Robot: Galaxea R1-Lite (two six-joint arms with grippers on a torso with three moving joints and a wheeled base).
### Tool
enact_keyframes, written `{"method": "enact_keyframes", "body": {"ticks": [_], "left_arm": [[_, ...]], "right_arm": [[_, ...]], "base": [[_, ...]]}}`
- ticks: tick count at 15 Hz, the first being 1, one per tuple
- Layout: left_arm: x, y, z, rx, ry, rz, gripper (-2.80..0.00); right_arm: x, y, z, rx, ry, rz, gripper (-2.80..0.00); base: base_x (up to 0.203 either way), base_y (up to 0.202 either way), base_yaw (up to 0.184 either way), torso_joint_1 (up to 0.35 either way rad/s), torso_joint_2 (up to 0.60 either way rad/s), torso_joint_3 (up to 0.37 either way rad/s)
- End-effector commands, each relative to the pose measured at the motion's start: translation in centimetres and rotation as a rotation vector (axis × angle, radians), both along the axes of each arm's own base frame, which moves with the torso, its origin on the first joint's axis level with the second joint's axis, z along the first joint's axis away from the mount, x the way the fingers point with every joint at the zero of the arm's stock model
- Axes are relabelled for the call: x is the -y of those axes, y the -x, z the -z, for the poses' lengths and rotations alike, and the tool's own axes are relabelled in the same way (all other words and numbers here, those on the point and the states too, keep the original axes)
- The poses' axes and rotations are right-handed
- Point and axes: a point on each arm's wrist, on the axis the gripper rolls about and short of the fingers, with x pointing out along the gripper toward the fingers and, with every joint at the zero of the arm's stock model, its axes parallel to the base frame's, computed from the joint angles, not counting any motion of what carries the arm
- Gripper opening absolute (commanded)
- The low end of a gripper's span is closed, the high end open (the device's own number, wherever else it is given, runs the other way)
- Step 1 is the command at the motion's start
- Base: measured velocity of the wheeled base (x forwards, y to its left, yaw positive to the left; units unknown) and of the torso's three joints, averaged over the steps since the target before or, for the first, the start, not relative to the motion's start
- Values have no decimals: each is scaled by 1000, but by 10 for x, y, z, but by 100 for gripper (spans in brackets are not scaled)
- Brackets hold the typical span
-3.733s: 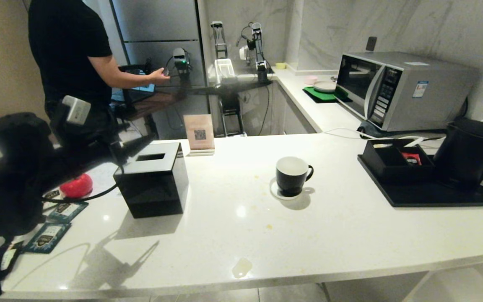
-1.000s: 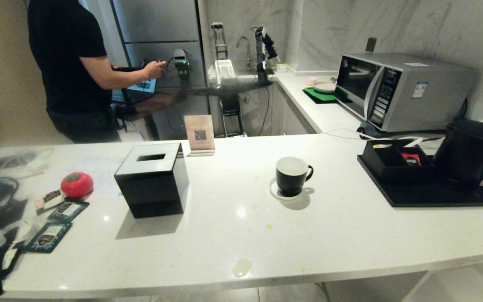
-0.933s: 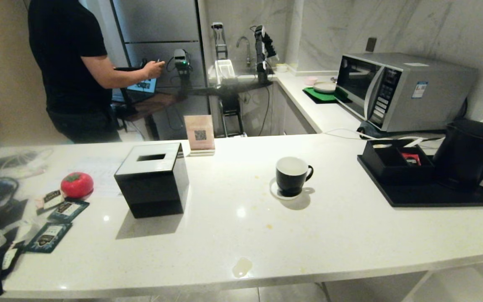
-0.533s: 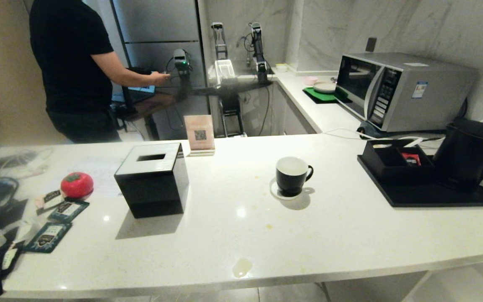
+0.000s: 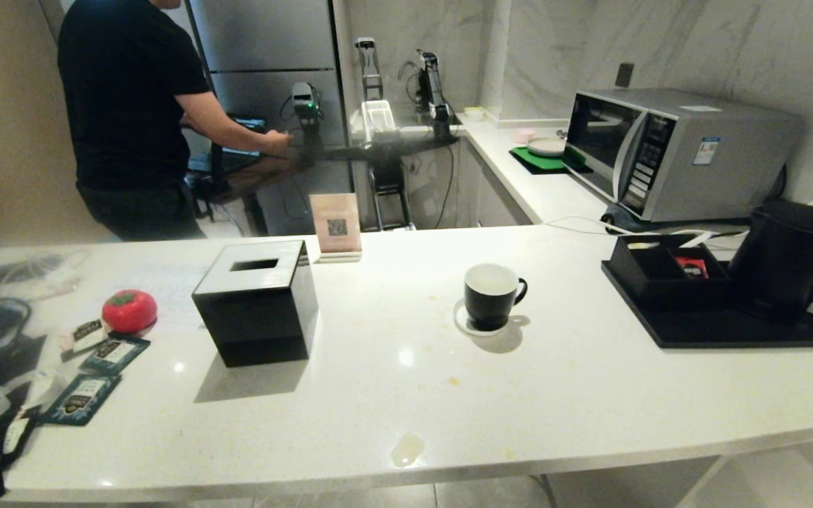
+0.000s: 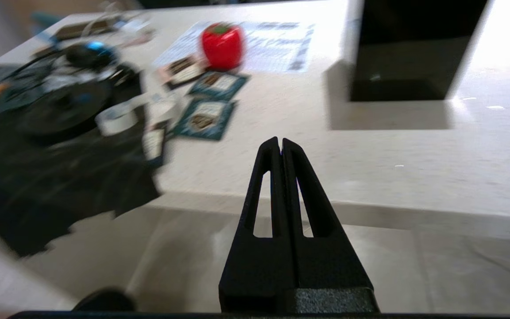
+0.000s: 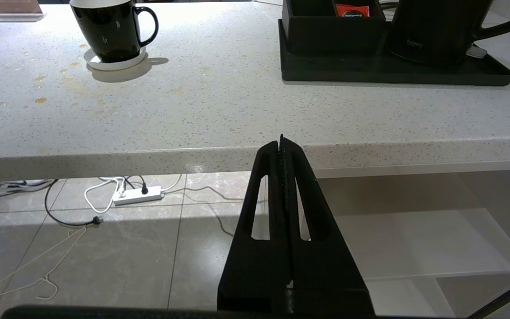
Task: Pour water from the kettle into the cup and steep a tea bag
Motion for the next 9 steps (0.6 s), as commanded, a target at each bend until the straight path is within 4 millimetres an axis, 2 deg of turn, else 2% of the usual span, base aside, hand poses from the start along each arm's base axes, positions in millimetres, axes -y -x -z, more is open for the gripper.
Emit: {"method": "enact_keyframes", "body": {"ticks": [1,6,7,9], "left_arm": [[1,9,2,81,-1,77,-280],[4,21,11,152,-2,198,-280],[5,21,15,121,3,253,-280],[5,21,19,91,33,252,-280]], "right_arm": [[0,0,0,-2,0,0,-280],[0,0,0,-2,0,0,-280],[0,0,0,0,0,0,-280],[0,0,0,-2,0,0,-280]], "base": [[0,0,0,0,0,0],[0,0,0,0,0,0],[0,0,0,0,0,0],[0,0,0,0,0,0]]}}
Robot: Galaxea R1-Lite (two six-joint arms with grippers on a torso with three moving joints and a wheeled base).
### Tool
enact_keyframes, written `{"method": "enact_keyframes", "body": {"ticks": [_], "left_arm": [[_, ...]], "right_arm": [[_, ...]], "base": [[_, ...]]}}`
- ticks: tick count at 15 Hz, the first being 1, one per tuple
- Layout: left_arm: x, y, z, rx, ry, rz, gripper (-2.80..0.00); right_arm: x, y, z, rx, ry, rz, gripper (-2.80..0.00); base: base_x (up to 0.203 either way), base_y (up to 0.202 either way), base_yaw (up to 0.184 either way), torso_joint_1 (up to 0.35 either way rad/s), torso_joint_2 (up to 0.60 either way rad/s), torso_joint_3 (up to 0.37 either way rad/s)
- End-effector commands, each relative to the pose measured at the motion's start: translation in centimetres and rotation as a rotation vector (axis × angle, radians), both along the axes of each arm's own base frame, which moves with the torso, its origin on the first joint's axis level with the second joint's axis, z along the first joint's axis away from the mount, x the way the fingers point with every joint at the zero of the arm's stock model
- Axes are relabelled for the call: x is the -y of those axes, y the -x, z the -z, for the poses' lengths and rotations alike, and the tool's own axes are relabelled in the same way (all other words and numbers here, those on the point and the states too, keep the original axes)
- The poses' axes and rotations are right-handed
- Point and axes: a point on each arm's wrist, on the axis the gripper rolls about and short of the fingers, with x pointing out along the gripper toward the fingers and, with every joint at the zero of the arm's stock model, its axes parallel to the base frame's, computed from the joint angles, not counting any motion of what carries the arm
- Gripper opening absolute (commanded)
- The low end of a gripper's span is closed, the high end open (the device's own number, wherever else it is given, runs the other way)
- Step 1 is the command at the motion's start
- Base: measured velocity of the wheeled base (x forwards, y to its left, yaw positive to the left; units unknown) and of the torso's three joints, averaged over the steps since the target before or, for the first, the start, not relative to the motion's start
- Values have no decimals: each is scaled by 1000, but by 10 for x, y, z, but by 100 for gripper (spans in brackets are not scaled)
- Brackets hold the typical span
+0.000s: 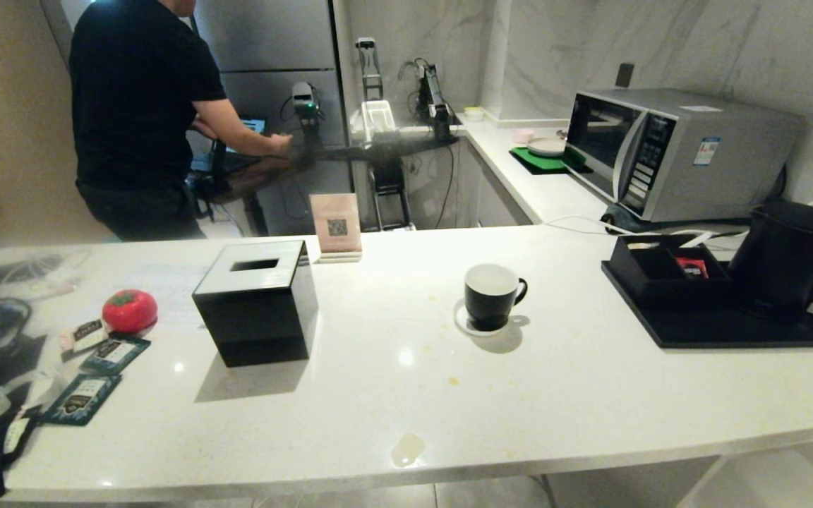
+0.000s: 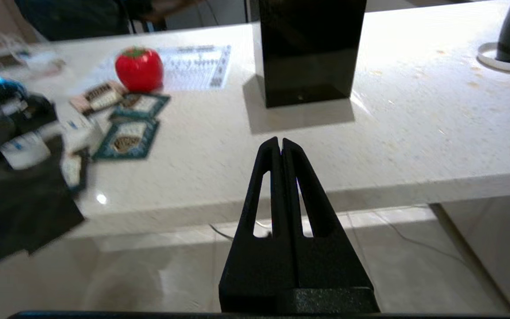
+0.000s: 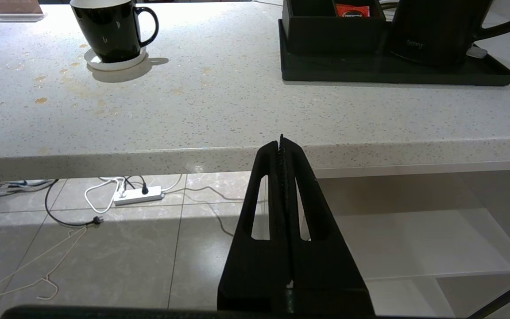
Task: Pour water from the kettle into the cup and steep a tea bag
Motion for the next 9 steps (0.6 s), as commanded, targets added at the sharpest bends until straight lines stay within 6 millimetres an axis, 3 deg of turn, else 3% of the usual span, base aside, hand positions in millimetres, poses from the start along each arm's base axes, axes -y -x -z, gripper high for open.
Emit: {"method": "enact_keyframes", "body": {"ticks": [1,9], "left_arm": [[0,2,2,7,36,1,-280],[0,2,2,5,80,-11,-280]], "right_arm": [[0,0,0,-1,1,1,-280],[0,0,0,-2,1,1,-280]], "base": [[0,0,0,0,0,0],[0,0,0,0,0,0]]}}
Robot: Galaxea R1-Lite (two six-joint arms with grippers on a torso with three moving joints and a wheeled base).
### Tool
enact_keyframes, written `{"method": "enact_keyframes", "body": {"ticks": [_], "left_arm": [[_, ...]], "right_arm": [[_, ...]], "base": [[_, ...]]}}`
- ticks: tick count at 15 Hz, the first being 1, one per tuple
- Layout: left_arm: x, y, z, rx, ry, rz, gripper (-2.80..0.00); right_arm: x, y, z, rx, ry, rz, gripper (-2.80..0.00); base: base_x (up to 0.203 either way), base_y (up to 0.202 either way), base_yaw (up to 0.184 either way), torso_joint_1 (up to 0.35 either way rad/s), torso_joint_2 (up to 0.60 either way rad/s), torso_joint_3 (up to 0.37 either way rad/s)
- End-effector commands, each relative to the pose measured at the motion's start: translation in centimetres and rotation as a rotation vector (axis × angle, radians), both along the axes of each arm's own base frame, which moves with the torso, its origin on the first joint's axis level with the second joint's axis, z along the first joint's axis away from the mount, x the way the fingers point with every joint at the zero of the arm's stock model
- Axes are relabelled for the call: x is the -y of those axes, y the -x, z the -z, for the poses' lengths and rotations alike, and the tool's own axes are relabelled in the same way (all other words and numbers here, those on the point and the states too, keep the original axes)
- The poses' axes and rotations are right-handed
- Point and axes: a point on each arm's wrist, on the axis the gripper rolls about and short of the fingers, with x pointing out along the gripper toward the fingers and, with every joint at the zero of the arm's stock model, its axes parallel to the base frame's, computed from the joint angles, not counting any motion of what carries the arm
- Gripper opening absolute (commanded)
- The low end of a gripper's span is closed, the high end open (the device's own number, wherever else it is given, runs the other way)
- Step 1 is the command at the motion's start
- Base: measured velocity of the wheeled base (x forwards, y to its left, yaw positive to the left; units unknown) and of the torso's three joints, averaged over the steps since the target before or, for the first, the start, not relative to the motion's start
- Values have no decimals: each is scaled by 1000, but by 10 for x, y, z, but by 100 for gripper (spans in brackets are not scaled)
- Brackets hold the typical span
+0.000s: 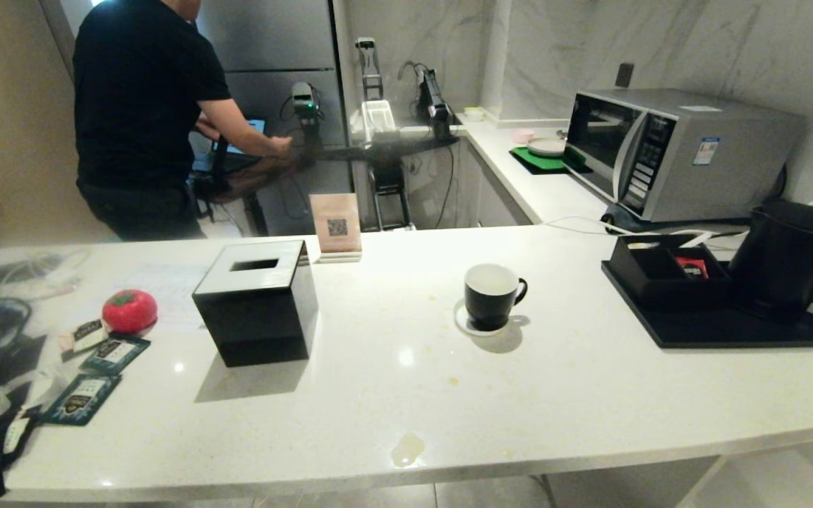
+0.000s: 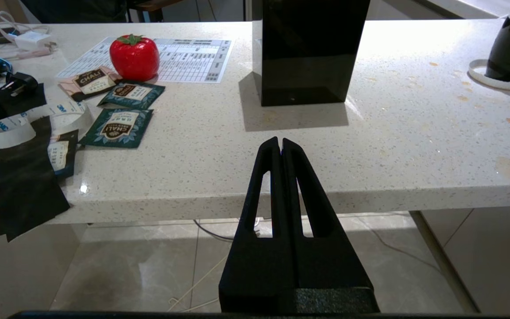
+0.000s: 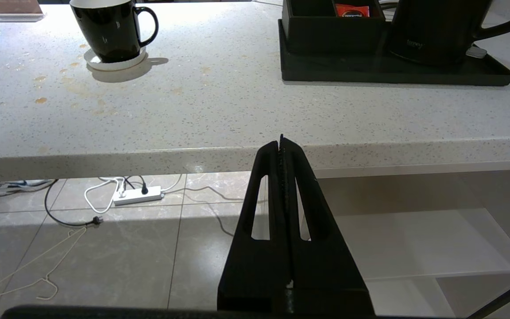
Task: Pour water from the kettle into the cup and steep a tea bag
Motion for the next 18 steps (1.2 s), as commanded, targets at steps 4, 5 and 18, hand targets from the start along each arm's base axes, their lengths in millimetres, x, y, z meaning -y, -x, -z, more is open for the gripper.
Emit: {"method": "enact_keyframes", "body": {"ticks": [4,5,18], "left_arm": [[0,0,0,2,2,0,-280],[0,0,0,2,2,0,-280],[0,0,0,2,3,0,-280]], "right_arm": [[0,0,0,-1,0,0,-280],[0,0,0,-2,0,0,-280],[1,0,0,1,-31,26,-280]], "base": [[0,0,0,0,0,0],[0,0,0,0,0,0],[0,0,0,0,0,0]]}}
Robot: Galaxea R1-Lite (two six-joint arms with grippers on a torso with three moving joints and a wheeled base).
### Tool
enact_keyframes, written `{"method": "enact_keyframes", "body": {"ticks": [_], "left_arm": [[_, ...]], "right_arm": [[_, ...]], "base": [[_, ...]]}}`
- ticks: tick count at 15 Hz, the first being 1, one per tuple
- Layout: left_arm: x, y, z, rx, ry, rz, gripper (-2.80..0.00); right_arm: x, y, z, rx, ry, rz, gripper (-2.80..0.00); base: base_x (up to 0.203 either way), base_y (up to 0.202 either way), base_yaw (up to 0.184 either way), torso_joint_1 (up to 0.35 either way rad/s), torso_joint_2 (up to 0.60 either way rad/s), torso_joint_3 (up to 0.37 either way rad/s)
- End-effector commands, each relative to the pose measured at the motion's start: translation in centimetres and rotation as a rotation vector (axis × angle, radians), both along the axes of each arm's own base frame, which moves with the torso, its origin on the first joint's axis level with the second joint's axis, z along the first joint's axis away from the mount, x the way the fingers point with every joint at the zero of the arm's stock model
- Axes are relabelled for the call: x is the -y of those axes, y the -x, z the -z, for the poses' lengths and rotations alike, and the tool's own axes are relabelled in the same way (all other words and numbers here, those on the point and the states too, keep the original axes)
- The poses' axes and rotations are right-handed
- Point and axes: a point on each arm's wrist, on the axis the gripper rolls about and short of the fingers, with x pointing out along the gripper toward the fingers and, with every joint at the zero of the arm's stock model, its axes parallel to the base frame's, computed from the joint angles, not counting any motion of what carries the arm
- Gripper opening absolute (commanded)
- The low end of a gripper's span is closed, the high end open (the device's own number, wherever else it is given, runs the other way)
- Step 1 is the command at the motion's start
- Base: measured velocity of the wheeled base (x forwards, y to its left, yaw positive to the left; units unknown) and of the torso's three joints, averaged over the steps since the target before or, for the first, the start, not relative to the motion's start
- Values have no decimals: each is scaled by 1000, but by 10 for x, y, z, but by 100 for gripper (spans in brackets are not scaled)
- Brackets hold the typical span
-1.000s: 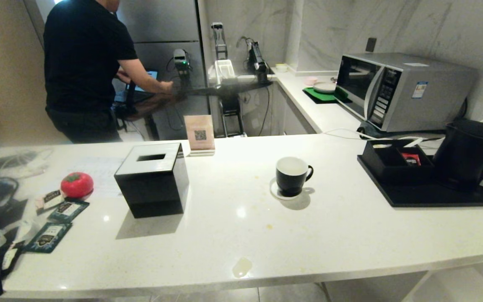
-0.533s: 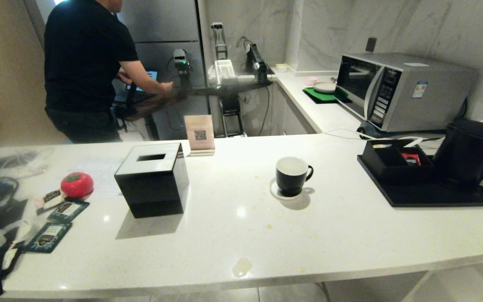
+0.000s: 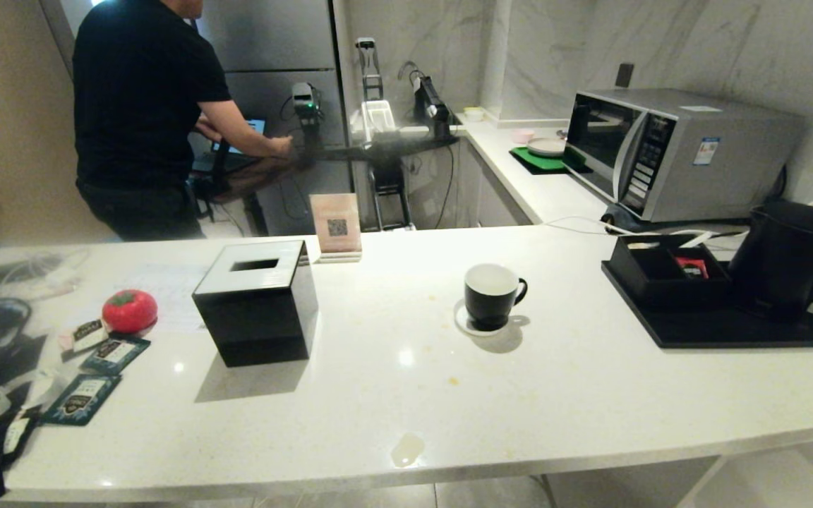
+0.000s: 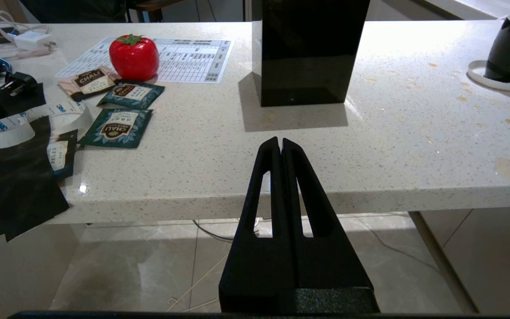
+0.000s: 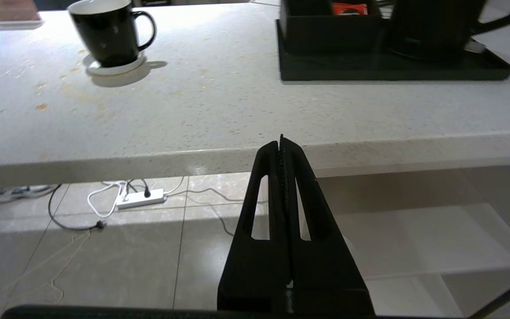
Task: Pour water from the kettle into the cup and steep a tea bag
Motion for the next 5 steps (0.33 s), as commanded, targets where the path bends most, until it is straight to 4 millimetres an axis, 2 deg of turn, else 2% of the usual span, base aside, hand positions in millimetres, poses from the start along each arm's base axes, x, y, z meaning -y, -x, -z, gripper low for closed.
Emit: {"method": "enact_keyframes", "body": {"ticks": [1,5], "left_arm": [[0,0,0,1,0,-1,-280],[0,0,0,1,0,-1,-280]], "right_arm": [[1,0,0,4,-46,45,-280],[1,0,-1,6,-68,53,-280]], "base": [[0,0,0,0,0,0],[0,0,0,0,0,0]]}}
